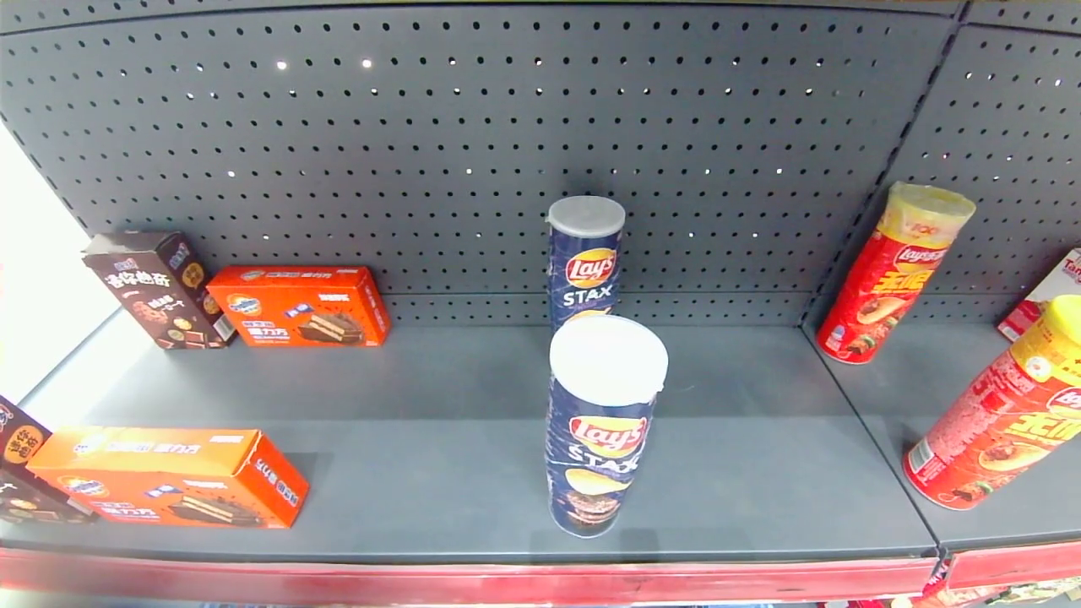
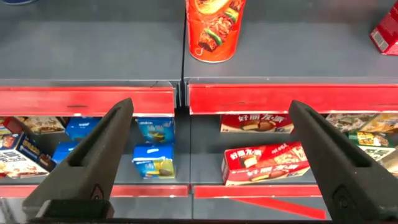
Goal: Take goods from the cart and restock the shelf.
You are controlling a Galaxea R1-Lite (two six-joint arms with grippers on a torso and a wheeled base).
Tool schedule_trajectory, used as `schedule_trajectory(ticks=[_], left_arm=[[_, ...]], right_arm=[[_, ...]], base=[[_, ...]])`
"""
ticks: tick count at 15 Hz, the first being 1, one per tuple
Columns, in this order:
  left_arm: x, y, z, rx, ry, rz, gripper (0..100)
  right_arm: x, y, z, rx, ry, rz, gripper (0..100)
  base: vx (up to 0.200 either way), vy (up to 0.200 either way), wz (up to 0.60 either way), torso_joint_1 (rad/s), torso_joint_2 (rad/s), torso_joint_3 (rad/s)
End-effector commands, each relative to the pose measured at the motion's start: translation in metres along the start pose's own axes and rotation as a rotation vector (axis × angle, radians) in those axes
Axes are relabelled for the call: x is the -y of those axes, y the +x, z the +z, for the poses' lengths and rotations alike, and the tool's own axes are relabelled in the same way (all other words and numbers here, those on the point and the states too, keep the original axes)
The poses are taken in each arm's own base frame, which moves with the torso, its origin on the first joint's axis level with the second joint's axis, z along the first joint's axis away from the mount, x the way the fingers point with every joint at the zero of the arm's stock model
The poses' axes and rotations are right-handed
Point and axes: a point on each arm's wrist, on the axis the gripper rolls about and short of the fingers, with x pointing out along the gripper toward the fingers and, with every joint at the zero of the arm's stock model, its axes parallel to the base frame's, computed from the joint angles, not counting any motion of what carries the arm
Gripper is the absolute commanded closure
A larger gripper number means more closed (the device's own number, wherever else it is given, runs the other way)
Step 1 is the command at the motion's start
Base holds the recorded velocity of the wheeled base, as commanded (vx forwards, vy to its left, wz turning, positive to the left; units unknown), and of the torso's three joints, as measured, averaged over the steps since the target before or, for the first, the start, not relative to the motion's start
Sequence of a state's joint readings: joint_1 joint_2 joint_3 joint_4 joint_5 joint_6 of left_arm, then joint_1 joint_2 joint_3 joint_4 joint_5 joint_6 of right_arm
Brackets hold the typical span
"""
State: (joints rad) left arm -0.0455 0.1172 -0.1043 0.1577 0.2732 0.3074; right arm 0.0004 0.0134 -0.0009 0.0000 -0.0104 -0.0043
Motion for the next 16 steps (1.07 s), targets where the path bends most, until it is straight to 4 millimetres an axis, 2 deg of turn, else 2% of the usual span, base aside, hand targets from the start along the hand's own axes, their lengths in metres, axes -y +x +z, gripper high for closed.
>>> schedule_trajectory(ticks=[1, 3, 4, 6, 16], left_arm=[[0.001, -0.009, -0.005, 0.084, -0.072, 0.066, 0], [0.003, -0.009, -0.006, 0.122, -0.158, -0.015, 0], [0.007, -0.007, -0.007, 0.165, -0.236, -0.147, 0], [0.014, -0.001, -0.013, 0.224, -0.24, -0.319, 0], [0.013, 0.0, -0.012, 0.212, -0.254, -0.241, 0]], right_arm=[[0.0, 0.0, 0.0, 0.005, 0.0, -0.001, 0], [0.0, 0.0, 0.0, 0.005, 0.0, -0.001, 0], [0.0, 0.0, 0.0, 0.005, 0.0, -0.001, 0], [0.0, 0.0, 0.0, 0.006, 0.0, -0.001, 0], [0.0, 0.0, 0.0, 0.005, 0.0, 0.012, 0]], base=[[0.0, 0.0, 0.0, 0.0, 0.0, 0.0], [0.0, 0.0, 0.0, 0.0, 0.0, 0.0], [0.0, 0.0, 0.0, 0.0, 0.0, 0.0], [0.0, 0.0, 0.0, 0.0, 0.0, 0.0], [0.0, 0.0, 0.0, 0.0, 0.0, 0.0]])
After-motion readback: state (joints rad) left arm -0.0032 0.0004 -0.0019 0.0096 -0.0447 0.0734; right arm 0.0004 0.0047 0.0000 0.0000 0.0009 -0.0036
